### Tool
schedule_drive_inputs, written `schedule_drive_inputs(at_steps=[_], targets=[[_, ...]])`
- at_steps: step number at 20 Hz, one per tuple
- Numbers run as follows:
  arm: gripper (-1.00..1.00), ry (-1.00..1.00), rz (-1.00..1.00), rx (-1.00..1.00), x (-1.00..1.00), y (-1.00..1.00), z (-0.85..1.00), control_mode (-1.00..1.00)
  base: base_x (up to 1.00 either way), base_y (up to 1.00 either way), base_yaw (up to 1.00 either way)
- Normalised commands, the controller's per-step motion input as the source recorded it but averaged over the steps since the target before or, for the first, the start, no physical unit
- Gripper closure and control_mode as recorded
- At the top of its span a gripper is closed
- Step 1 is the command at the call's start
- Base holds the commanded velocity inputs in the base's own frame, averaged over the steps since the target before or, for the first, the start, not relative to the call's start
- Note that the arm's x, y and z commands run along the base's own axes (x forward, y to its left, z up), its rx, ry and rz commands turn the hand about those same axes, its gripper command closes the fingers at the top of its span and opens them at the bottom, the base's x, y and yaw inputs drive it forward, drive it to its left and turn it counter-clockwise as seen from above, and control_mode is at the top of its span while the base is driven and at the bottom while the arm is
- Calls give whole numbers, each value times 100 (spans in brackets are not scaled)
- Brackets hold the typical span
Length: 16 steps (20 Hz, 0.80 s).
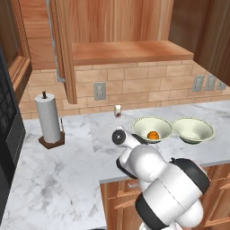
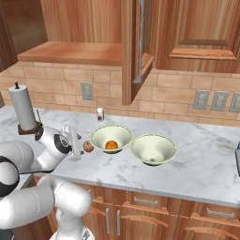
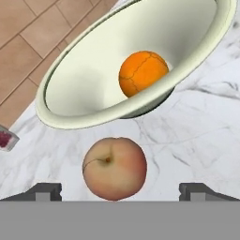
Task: Pick both bowls and place them on the counter. Then place the peach in one bowl and place the orange in the other bowl.
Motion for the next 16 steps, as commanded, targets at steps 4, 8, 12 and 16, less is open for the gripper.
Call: schedule_drive_inputs(at_steps=[4, 8, 12, 16], targets=[[-100, 4, 0, 0, 24, -5, -15, -100, 0, 0, 0], [-100, 2, 0, 0, 12, -11, -12, -100, 0, 0, 0], [-100, 3, 0, 0, 9, -11, -18, -100, 0, 0, 0], [-100, 4, 0, 0, 1, 0, -23, -100, 0, 0, 0]])
